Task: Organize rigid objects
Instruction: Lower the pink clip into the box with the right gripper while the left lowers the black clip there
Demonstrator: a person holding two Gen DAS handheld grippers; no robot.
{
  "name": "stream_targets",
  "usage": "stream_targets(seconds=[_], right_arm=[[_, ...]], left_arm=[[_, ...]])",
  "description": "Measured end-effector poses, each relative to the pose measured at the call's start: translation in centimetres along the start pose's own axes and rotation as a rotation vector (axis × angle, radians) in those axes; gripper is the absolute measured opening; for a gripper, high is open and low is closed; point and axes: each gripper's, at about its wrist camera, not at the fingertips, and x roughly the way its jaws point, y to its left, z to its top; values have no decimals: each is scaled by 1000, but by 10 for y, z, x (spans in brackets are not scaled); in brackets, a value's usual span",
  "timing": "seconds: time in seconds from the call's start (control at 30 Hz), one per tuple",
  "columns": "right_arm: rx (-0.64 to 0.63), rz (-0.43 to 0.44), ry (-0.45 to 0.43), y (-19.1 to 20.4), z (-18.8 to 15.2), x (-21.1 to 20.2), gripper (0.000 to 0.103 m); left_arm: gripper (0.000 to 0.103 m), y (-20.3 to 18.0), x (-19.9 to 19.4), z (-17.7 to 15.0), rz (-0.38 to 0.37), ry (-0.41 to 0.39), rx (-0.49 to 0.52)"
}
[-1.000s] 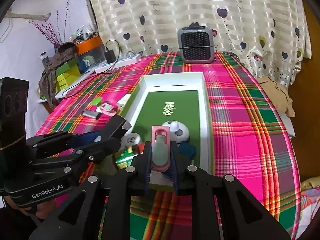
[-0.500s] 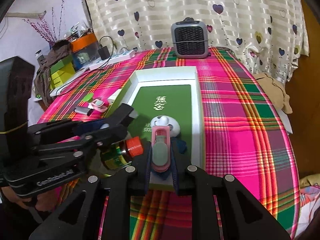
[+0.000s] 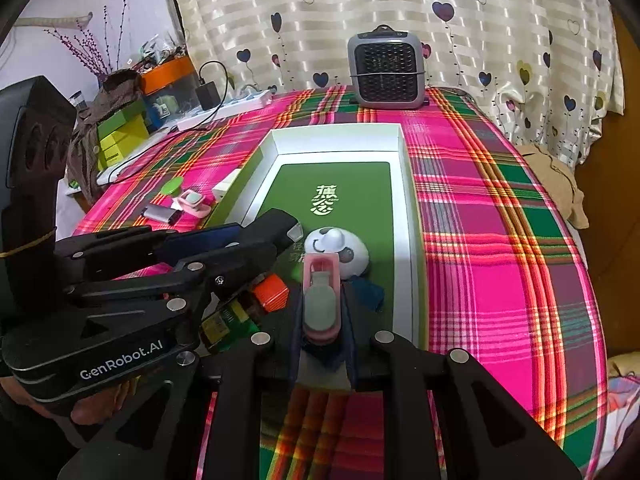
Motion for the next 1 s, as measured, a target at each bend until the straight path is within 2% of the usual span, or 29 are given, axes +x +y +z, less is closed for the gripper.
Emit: stream_targets(seconds=[0.27,0.4,1.0], right_arm=[[-13,10,4,3,0,-1,19],[-33,15,-8,8,0,-4,26],[-30,-30,-30,13,-1,-20,28]], left_arm=[[27,6,-1,1,-37,-3,-34],[29,5,-6,2,-61,-25,-29],[29,9,-37,-10,-47,-73,-44]])
